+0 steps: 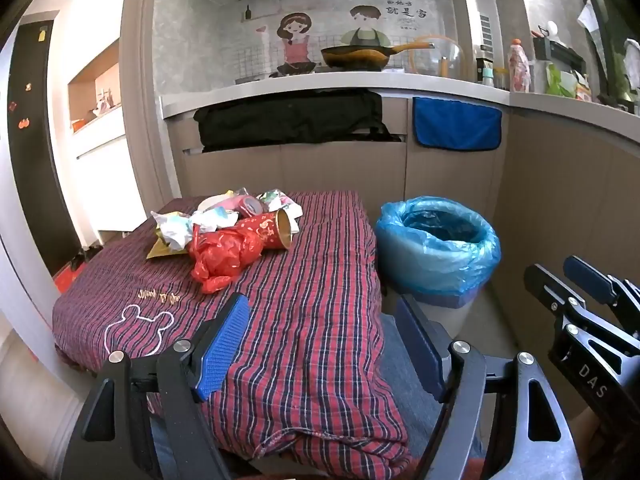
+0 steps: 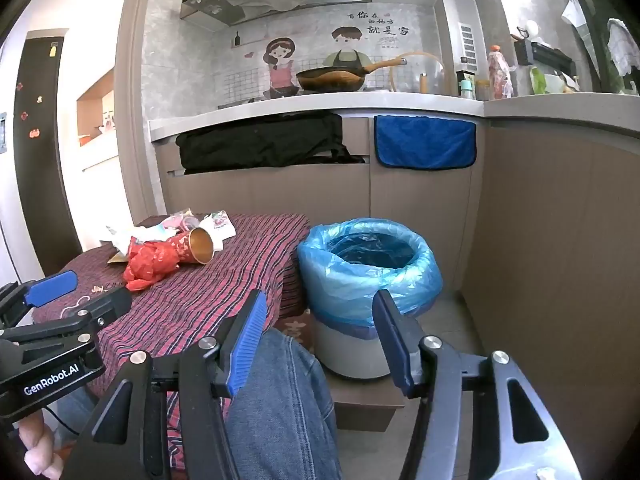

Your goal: Collect trash

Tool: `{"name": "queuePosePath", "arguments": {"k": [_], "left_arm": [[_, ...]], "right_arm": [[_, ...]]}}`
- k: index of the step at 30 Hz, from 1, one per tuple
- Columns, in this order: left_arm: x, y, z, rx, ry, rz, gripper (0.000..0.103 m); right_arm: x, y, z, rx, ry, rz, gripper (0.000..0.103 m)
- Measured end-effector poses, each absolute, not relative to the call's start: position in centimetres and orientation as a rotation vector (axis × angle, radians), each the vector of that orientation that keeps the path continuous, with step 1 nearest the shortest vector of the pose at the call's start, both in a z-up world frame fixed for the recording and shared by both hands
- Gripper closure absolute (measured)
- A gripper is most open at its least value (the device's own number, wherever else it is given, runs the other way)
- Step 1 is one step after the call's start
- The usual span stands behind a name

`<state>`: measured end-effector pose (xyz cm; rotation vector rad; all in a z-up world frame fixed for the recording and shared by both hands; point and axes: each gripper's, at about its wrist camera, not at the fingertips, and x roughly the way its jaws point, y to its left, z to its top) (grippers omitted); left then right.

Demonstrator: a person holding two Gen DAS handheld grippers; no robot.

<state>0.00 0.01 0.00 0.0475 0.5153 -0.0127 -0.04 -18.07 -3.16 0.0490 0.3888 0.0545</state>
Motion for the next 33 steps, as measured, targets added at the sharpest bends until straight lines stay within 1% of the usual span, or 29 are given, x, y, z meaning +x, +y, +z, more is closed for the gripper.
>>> {"name": "queuePosePath", "arguments": {"k": [33], "left_arm": [[0.30,0.11,-0.49,0.052,0.517,-0.012,0.027]], "right_arm": [[0.02,-18.07,-3.10,0.054,0.392,0.056,0.050]]}}
